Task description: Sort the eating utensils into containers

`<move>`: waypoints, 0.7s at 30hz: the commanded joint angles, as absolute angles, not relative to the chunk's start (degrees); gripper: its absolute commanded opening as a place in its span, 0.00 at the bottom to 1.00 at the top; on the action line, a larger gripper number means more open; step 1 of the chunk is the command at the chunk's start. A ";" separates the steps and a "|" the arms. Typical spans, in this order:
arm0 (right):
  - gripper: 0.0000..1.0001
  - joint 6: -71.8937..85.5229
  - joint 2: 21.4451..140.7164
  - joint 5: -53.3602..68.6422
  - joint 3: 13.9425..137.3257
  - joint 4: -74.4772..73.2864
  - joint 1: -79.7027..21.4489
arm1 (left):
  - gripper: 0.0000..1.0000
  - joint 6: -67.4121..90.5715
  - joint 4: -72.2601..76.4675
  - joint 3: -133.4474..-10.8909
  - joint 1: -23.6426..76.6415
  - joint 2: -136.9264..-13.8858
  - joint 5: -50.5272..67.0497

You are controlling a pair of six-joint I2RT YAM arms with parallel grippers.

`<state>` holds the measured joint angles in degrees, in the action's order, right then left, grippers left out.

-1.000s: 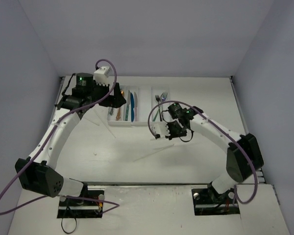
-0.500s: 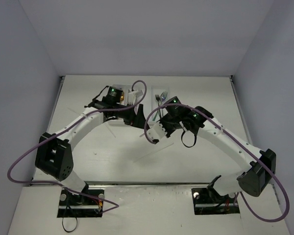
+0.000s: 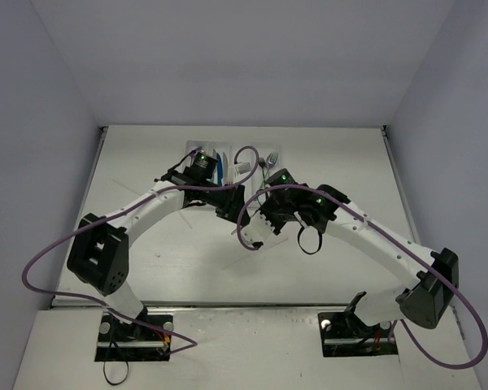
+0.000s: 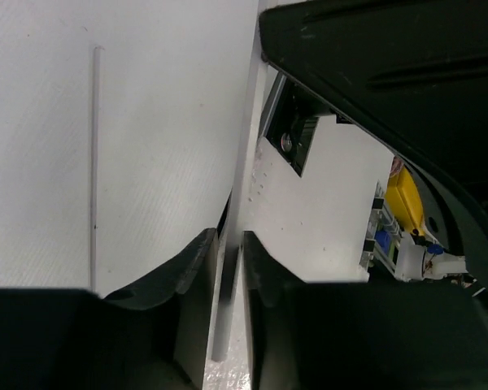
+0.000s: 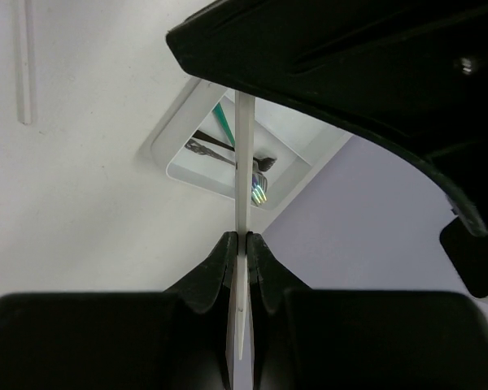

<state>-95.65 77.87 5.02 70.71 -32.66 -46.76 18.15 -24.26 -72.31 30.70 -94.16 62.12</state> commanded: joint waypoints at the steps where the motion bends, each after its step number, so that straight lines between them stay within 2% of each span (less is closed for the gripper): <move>1: 0.00 -97.14 74.28 2.99 70.44 -29.51 -48.01 | 0.08 17.08 -23.55 -72.89 31.11 -93.02 63.21; 3: 0.02 -97.03 73.55 2.60 70.22 -29.17 -48.99 | 0.00 17.15 -23.64 -73.05 31.11 -92.90 62.06; 4: 0.12 -96.96 73.29 2.15 70.12 -29.00 -49.43 | 0.00 17.34 -23.65 -73.22 31.03 -92.89 61.94; 5: 0.28 -96.09 73.12 1.53 69.96 -28.91 -49.87 | 0.00 17.59 -23.73 -73.31 31.02 -92.80 60.76; 6: 0.65 -94.91 72.94 0.59 69.96 -28.73 -50.46 | 0.00 17.89 -23.73 -73.49 30.90 -92.56 59.64; 7: 0.86 -93.49 72.45 -0.35 69.93 -28.68 -51.00 | 0.00 18.25 -23.73 -73.68 30.76 -92.17 57.92; 8: 0.95 -91.90 71.73 -1.27 69.88 -28.73 -51.52 | 0.00 18.66 -23.73 -73.89 30.61 -91.66 55.77; 10: 0.98 -88.01 69.50 -0.51 68.92 -28.73 -51.85 | 0.00 19.45 -25.08 -74.47 29.59 -90.85 46.63; 15: 0.98 -75.42 63.99 3.22 64.32 -28.36 -51.94 | 0.00 26.71 -31.79 -80.90 29.14 -92.58 25.92; 18: 1.00 -62.13 63.45 4.02 61.80 -28.31 -51.30 | 0.00 31.11 -36.37 -86.11 28.74 -97.90 18.92; 21: 1.00 -54.15 60.19 12.87 58.86 -28.31 -46.20 | 0.00 34.65 -36.70 -89.46 28.56 -102.07 16.26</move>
